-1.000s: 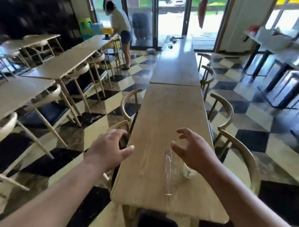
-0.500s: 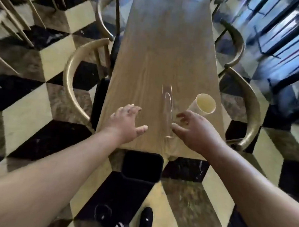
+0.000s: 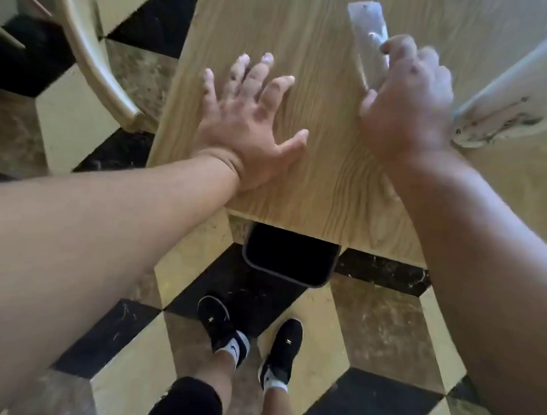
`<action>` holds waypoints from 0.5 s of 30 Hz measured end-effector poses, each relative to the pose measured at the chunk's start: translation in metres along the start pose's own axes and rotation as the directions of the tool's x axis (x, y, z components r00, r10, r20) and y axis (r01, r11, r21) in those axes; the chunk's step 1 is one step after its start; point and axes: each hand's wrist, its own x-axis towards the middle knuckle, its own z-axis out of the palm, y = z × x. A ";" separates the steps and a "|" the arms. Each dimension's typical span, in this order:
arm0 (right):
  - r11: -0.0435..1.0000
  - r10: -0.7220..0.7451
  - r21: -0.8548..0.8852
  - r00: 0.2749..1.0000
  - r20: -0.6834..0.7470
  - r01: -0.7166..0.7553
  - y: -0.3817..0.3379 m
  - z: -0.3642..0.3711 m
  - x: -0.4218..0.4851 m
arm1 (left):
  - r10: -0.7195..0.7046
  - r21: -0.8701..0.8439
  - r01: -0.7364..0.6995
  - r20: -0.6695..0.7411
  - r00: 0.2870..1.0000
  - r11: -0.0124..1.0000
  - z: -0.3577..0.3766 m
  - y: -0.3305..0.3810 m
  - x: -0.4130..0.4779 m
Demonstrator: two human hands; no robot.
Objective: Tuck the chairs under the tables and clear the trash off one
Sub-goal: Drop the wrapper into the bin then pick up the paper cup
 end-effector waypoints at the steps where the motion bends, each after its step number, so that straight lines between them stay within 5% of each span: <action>1: 0.999 0.002 0.047 1.000 0.016 -0.002 0.000 0.000 -0.003 | 0.001 -0.013 -0.001 -0.003 1.000 1.000 0.000 0.000 -0.001; 10: 0.877 0.101 0.442 0.972 0.213 -0.188 0.007 -0.025 -0.063 | -0.012 -0.024 0.011 -0.017 1.000 1.000 -0.001 -0.001 -0.003; 15: 0.704 -0.013 0.699 0.981 0.191 -0.127 0.010 -0.031 -0.110 | -0.014 -0.011 0.014 -0.026 1.000 1.000 -0.001 0.000 -0.004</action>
